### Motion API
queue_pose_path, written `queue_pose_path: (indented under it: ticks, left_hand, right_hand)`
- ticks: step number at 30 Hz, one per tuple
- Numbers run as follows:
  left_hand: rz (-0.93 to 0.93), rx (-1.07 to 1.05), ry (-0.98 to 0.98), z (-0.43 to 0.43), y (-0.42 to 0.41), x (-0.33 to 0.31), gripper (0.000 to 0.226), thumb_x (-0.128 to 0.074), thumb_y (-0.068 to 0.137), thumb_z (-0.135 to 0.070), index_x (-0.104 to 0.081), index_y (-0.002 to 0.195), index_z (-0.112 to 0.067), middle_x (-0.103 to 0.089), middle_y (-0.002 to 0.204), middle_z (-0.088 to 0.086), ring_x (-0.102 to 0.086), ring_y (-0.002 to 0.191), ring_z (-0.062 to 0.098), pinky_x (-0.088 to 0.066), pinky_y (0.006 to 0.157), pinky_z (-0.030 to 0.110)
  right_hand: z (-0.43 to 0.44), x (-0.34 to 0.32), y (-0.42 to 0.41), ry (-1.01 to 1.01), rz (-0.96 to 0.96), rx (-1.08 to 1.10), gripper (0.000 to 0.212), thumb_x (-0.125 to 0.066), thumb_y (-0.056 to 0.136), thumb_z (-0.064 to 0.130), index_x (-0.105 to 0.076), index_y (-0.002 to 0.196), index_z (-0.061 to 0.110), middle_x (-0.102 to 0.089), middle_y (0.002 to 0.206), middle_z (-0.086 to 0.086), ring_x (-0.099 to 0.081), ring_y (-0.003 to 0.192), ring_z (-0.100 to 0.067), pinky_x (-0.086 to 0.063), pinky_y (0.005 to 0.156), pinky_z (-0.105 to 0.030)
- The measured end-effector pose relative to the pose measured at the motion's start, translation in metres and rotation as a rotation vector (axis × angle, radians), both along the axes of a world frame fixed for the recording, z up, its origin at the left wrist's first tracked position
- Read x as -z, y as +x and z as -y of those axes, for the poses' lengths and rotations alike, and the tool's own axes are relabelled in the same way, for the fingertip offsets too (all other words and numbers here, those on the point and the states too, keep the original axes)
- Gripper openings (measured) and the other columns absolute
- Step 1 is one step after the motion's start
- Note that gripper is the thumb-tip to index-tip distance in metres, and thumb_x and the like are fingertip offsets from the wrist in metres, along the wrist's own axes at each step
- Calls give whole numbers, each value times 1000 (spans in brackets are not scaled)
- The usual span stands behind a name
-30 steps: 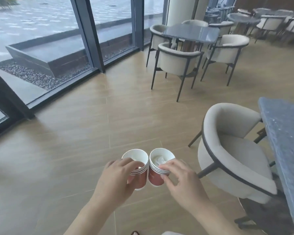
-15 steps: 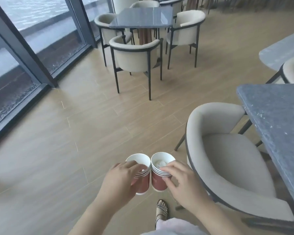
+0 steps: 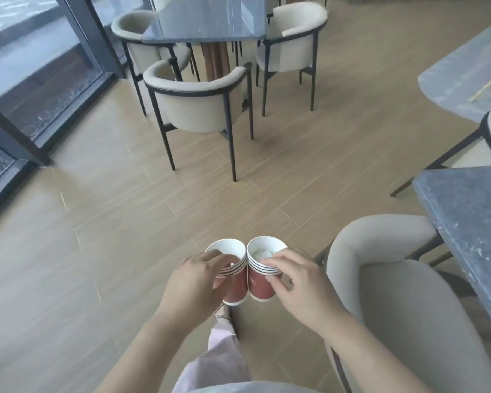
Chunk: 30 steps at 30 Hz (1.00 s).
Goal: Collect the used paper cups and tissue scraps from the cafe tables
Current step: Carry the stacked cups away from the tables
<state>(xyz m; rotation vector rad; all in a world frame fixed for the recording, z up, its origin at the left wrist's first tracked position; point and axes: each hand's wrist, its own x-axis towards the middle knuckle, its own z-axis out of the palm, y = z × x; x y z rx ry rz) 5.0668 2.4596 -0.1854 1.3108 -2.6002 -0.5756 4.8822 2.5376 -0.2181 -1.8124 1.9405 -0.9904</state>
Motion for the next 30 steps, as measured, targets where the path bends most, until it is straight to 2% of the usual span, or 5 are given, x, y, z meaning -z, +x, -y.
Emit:
queue_pose_path:
  ticks: [4,9,14,22,30]
  left_hand:
    - [-35,41,2,104,-16,1,25,-60,81,-22,-64,104,-32,-65,99,-14,-63,86,18,-42,65,25]
    - [-53,114,-29,231,-42,-15,26,-61,79,-22,-64,102,-35,-66,96,-14,-63,85,17,-46,63,27]
    - [-61,206,-71,340,-100,-17,26,-66,78,-19,-66,101,-30,-67,97,-11,-64,82,19,-45,59,27]
    - [-87,420,2,460,-256,0,24,-66,77,-21,-65,99,-32,-67,96,-13,-64,78,17,-50,58,30]
    - [-113,503,-79,582,-436,-7,25,-66,75,-18,-68,98,-27,-69,91,-6,-64,74,25,-51,58,34]
  right_hand:
    - [98,-3,-14,-8,-13,14,28,-71,73,3,-69,96,18,-65,91,6,-56,90,-10,-38,79,-12]
    - [207,-19,-40,-59,-43,93,31,-74,71,5,-67,96,23,-64,90,10,-52,89,-3,-37,80,-9]
    - [290,-22,-83,-69,-26,262,27,-73,72,2,-69,95,17,-66,91,4,-58,86,-16,-40,77,-16]
    - [378,-12,-206,-38,-39,482,25,-73,73,5,-68,94,18,-65,90,5,-60,87,-16,-40,77,-16]
    - [500,-15,-374,-46,-84,537,26,-71,72,-1,-69,94,13,-67,91,-1,-60,85,-24,-39,76,-19]
